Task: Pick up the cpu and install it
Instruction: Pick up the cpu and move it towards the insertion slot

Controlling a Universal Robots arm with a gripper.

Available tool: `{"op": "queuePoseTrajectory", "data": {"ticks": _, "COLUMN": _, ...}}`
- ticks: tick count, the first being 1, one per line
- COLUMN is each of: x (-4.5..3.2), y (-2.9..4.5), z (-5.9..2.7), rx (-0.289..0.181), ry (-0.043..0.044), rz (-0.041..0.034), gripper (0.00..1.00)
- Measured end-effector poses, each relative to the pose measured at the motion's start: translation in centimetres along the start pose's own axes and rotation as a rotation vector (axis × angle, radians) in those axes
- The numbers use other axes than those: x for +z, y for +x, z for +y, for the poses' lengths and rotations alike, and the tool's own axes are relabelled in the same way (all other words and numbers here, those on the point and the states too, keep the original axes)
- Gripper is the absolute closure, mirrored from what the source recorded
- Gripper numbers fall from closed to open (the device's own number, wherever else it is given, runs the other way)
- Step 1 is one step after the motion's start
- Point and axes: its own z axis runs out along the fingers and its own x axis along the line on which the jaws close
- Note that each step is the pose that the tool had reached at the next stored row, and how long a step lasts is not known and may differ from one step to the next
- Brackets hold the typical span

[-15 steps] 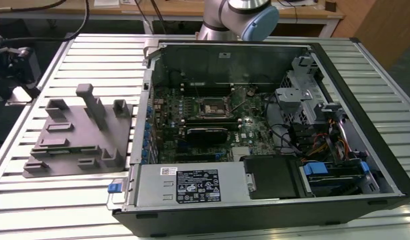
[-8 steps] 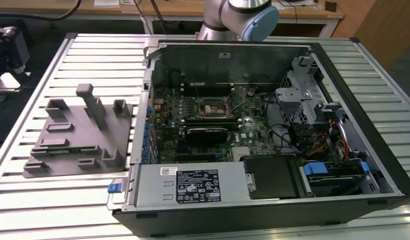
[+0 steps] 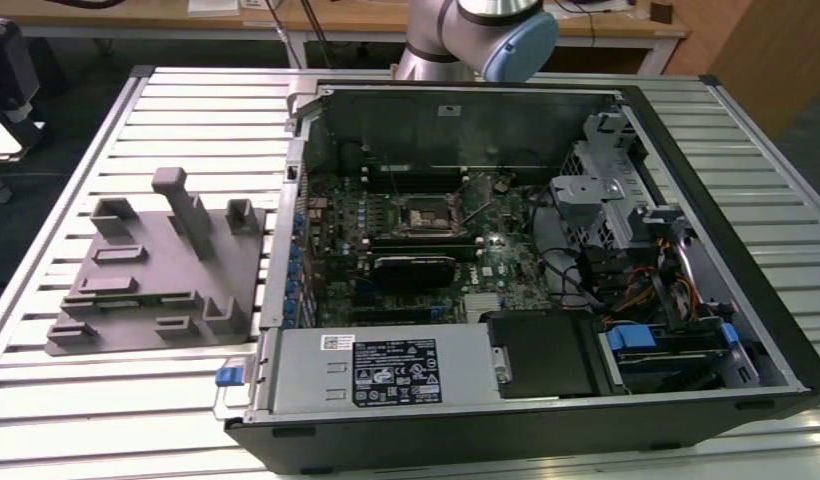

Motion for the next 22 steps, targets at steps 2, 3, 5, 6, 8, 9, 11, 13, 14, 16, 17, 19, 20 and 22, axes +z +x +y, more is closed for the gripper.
{"op": "queuePoseTrajectory", "data": {"ticks": 2, "x": -0.01, "y": 0.00, "z": 0.00, "rx": 0.000, "ry": 0.0000, "rz": 0.0000, "gripper": 0.47}}
{"op": "queuePoseTrajectory", "data": {"ticks": 3, "x": -0.01, "y": 0.00, "z": 0.00, "rx": 0.000, "ry": 0.0000, "rz": 0.0000, "gripper": 0.47}}
{"op": "queuePoseTrajectory", "data": {"ticks": 5, "x": -0.04, "y": -0.11, "z": 0.00, "rx": 0.000, "ry": -0.0012, "rz": 0.0005, "gripper": 0.47}}
{"op": "queuePoseTrajectory", "data": {"ticks": 6, "x": -0.03, "y": -0.39, "z": -0.01, "rx": 0.000, "ry": -0.0019, "rz": 0.0002, "gripper": 0.47}}
{"op": "queuePoseTrajectory", "data": {"ticks": 8, "x": 0.00, "y": -1.27, "z": -0.01, "rx": 0.000, "ry": -0.0025, "rz": 0.0002, "gripper": 0.47}}
{"op": "queuePoseTrajectory", "data": {"ticks": 9, "x": 0.01, "y": -1.71, "z": -0.02, "rx": 0.000, "ry": -0.0026, "rz": 0.0003, "gripper": 0.47}}
{"op": "queuePoseTrajectory", "data": {"ticks": 11, "x": 0.03, "y": -2.44, "z": -0.03, "rx": 0.000, "ry": -0.0029, "rz": 0.0001, "gripper": 0.47}}
{"op": "queuePoseTrajectory", "data": {"ticks": 13, "x": 0.04, "y": -2.99, "z": -0.03, "rx": 0.000, "ry": -0.0031, "rz": 0.0002, "gripper": 0.47}}
{"op": "queuePoseTrajectory", "data": {"ticks": 14, "x": 0.05, "y": -3.23, "z": -0.04, "rx": 0.000, "ry": -0.0032, "rz": 0.0001, "gripper": 0.47}}
{"op": "queuePoseTrajectory", "data": {"ticks": 16, "x": 0.06, "y": -3.65, "z": -0.04, "rx": 0.000, "ry": -0.0035, "rz": 0.0000, "gripper": 0.47}}
{"op": "queuePoseTrajectory", "data": {"ticks": 17, "x": 0.06, "y": -3.83, "z": -0.04, "rx": 0.000, "ry": -0.0036, "rz": 0.0001, "gripper": 0.47}}
{"op": "queuePoseTrajectory", "data": {"ticks": 19, "x": 0.07, "y": -4.19, "z": -0.04, "rx": 0.000, "ry": -0.0039, "rz": 0.0002, "gripper": 0.47}}
{"op": "queuePoseTrajectory", "data": {"ticks": 20, "x": 0.07, "y": -4.37, "z": -0.05, "rx": 0.000, "ry": -0.0041, "rz": 0.0001, "gripper": 0.47}}
{"op": "queuePoseTrajectory", "data": {"ticks": 22, "x": 0.08, "y": -4.68, "z": -0.05, "rx": 0.000, "ry": -0.0044, "rz": 0.0001, "gripper": 0.47}}
